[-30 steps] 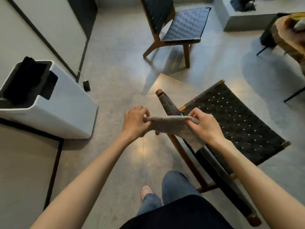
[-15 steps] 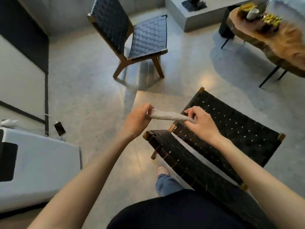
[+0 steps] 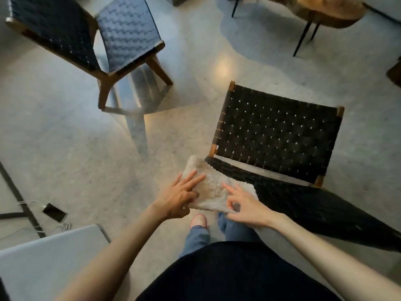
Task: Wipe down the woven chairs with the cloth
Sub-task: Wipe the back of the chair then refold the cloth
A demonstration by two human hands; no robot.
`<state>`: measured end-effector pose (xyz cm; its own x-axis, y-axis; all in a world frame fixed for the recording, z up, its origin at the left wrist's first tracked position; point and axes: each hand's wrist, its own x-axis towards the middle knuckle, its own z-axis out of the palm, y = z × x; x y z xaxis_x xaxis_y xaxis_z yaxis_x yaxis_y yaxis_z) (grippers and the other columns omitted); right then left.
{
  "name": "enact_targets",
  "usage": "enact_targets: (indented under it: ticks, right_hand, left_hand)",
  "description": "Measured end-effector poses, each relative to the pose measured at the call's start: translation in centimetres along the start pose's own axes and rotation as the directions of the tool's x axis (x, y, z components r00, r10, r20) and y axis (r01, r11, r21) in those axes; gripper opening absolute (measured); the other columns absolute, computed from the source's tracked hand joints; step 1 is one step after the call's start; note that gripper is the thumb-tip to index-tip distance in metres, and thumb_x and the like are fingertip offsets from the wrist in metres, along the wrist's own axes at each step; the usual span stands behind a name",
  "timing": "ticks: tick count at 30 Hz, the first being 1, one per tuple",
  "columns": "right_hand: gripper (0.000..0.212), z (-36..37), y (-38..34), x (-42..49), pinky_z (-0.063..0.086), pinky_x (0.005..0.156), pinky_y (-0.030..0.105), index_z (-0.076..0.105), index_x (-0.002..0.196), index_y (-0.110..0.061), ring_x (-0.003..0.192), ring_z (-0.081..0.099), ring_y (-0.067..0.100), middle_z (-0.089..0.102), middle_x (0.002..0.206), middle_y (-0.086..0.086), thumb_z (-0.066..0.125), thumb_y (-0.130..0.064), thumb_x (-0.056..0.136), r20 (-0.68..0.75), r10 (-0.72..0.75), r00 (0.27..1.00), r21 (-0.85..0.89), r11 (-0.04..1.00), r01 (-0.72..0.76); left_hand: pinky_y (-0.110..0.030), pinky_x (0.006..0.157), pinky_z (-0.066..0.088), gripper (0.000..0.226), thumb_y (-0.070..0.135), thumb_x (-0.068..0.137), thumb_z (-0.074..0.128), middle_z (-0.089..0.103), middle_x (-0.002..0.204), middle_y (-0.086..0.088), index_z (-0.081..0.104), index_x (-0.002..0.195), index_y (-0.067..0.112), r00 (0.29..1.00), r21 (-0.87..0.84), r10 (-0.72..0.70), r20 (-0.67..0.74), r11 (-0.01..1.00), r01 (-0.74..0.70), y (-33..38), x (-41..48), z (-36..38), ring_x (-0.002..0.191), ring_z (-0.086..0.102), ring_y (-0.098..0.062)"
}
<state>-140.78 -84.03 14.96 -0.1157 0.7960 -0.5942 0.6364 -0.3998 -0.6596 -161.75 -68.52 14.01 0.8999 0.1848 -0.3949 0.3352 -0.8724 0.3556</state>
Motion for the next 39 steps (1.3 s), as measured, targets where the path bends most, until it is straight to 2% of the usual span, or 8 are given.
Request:
enact_targets:
  ticks: [3,6,8,13,26,29,32,39]
  right_hand:
    - [0.032,2.9,-0.9,0.0,-0.005,0.117,0.052,0.057,0.078,-0.030,0.145,-0.009,0.012,-0.002,0.159,-0.016,0.055,-0.062,0.085,-0.084,0.094,0.992,-0.090,0.991,-0.102]
    - [0.034,3.9,-1.9,0.7,0.026,0.112,0.047,0.051,0.117,-0.026,0.133,0.037,0.020,0.046,0.140,-0.003,0.056,-0.046,0.091,-0.388,0.183,0.903,0.024,0.982,-0.189]
    - [0.054,4.5,-2.3,1.7,0.034,0.104,0.040,0.034,0.137,-0.023,0.123,0.047,0.023,0.052,0.131,0.003,0.059,-0.036,0.091,-0.493,0.217,0.842,0.014,0.970,-0.242]
    - [0.066,6.2,-2.4,4.6,0.012,0.116,0.045,0.007,0.153,-0.021,0.141,0.021,0.021,0.021,0.157,0.000,0.044,-0.034,0.099,-0.476,0.237,0.847,-0.229,0.896,-0.380]
    - [0.062,5.8,2.1,3.6,0.028,0.097,0.037,0.024,0.146,-0.014,0.118,0.038,0.027,0.035,0.140,0.008,0.039,-0.048,0.096,-0.484,0.053,0.873,-0.498,0.804,-0.325]
    - [0.065,5.7,4.2,1.6,0.028,0.099,0.036,0.022,0.146,-0.013,0.120,0.037,0.027,0.033,0.141,0.008,0.041,-0.048,0.095,-0.482,0.052,0.875,-0.502,0.802,-0.324]
    - [0.066,5.2,6.7,-0.9,0.028,0.100,0.037,0.020,0.147,-0.013,0.122,0.036,0.027,0.031,0.142,0.009,0.043,-0.047,0.095,-0.459,0.035,0.888,-0.531,0.790,-0.306]
    - [0.066,3.3,14.0,-9.0,0.028,0.103,0.038,0.019,0.147,-0.012,0.125,0.034,0.028,0.028,0.146,0.009,0.043,-0.046,0.096,-0.433,0.072,0.899,-0.542,0.776,-0.323]
  left_hand:
    - [-0.046,0.117,-0.006,0.030,0.052,0.088,0.051,-0.001,0.159,0.007,0.062,0.099,0.026,0.999,0.009,0.013,-0.044,1.000,-0.013,-0.6,-0.1,1.1,0.146,-0.010,-0.021]
    - [-0.043,0.116,0.011,0.032,0.029,0.094,0.055,0.038,0.148,-0.006,0.054,0.122,0.014,0.974,0.002,0.042,-0.223,0.999,-0.043,-0.8,1.1,1.0,0.138,0.032,-0.028]
    - [-0.038,0.114,0.015,0.050,0.024,0.090,0.061,0.044,0.142,-0.010,0.044,0.135,0.011,0.972,0.044,0.056,-0.228,0.998,-0.048,-1.2,2.1,1.0,0.130,0.040,-0.028]
    - [-0.030,0.114,0.021,0.060,0.037,0.095,0.050,0.031,0.147,-0.005,0.023,0.145,0.016,0.993,0.231,0.040,-0.112,0.973,-0.013,-2.2,3.9,1.6,0.134,0.031,-0.021]
    - [-0.051,0.109,-0.014,0.059,0.019,0.102,0.033,0.013,0.156,-0.016,0.004,0.149,0.002,0.998,0.620,-0.059,-0.022,0.782,0.060,1.7,4.6,2.9,0.144,0.007,-0.036]
    - [-0.054,0.113,-0.006,0.056,0.022,0.099,0.038,0.027,0.150,-0.018,0.018,0.147,0.000,0.999,0.629,-0.043,0.002,0.777,0.032,4.6,6.0,3.1,0.141,0.021,-0.036]
    - [-0.048,0.105,0.040,0.043,0.024,0.079,0.063,0.065,0.113,-0.010,0.063,0.119,0.006,0.994,0.660,0.072,-0.080,0.751,-0.001,8.0,7.1,3.1,0.106,0.062,-0.026]
    - [-0.039,0.091,0.050,0.038,0.031,0.088,0.055,0.064,0.109,-0.007,0.064,0.117,0.009,0.984,0.559,0.111,-0.143,0.829,-0.012,17.8,11.9,6.2,0.095,0.063,-0.024]
